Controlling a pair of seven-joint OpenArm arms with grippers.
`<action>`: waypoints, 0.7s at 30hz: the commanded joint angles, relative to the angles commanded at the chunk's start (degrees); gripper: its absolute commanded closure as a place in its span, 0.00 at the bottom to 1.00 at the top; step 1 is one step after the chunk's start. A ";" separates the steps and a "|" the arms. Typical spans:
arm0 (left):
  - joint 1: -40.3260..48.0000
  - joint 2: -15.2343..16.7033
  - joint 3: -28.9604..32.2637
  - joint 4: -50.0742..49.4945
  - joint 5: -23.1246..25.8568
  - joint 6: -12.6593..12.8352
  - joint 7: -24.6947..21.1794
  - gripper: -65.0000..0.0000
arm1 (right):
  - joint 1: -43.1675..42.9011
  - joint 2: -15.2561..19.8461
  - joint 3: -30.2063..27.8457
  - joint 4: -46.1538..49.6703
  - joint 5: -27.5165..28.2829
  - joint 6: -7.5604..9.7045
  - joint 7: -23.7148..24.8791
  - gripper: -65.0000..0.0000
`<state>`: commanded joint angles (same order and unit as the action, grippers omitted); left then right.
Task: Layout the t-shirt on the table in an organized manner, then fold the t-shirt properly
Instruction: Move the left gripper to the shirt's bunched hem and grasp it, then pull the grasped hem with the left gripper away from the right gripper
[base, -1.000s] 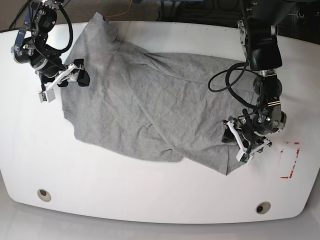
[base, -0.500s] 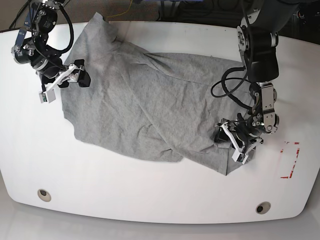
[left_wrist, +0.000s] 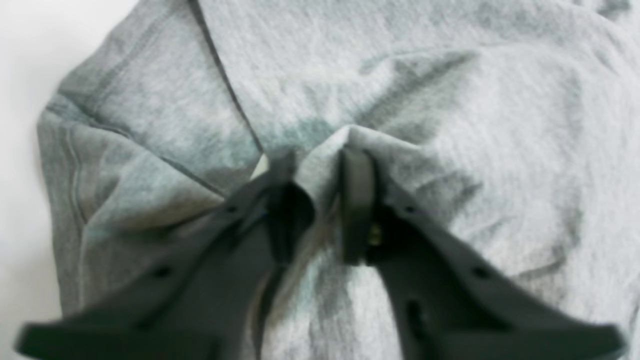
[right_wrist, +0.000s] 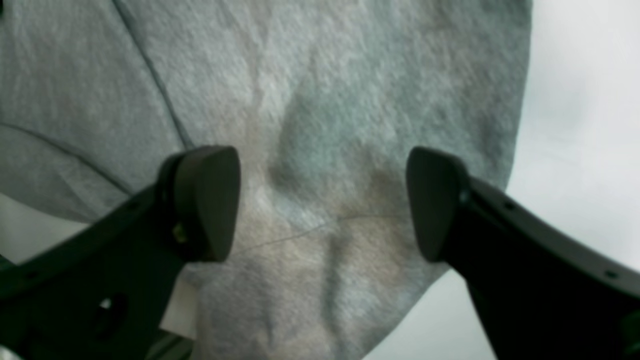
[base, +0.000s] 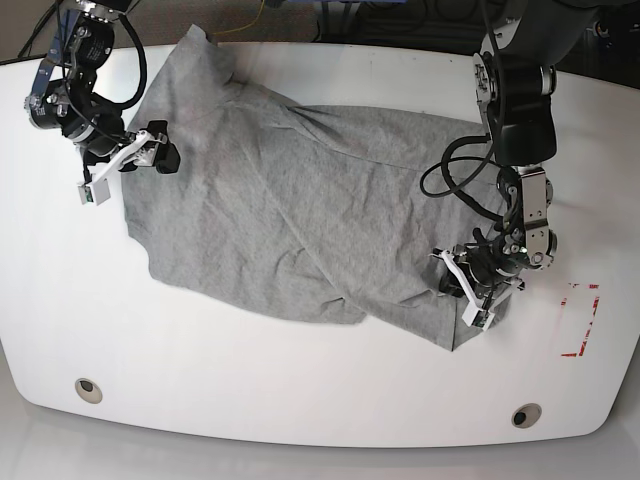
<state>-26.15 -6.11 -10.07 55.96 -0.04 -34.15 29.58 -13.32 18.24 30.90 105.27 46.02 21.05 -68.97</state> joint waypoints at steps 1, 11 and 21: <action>0.00 -0.09 0.00 0.00 0.00 0.00 0.00 0.97 | 0.00 0.00 0.00 0.00 0.00 0.00 0.00 0.24; 1.05 0.00 -0.35 8.09 0.00 -0.35 0.62 0.96 | 0.62 0.00 0.00 -0.09 0.00 0.00 0.00 0.24; 6.95 0.18 -0.35 27.52 0.00 -0.35 10.73 0.96 | 0.70 0.00 0.00 -0.09 0.00 0.00 0.00 0.24</action>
<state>-19.21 -5.93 -10.42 83.47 -0.04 -34.51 40.31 -12.62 18.24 30.90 105.19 46.02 21.05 -68.97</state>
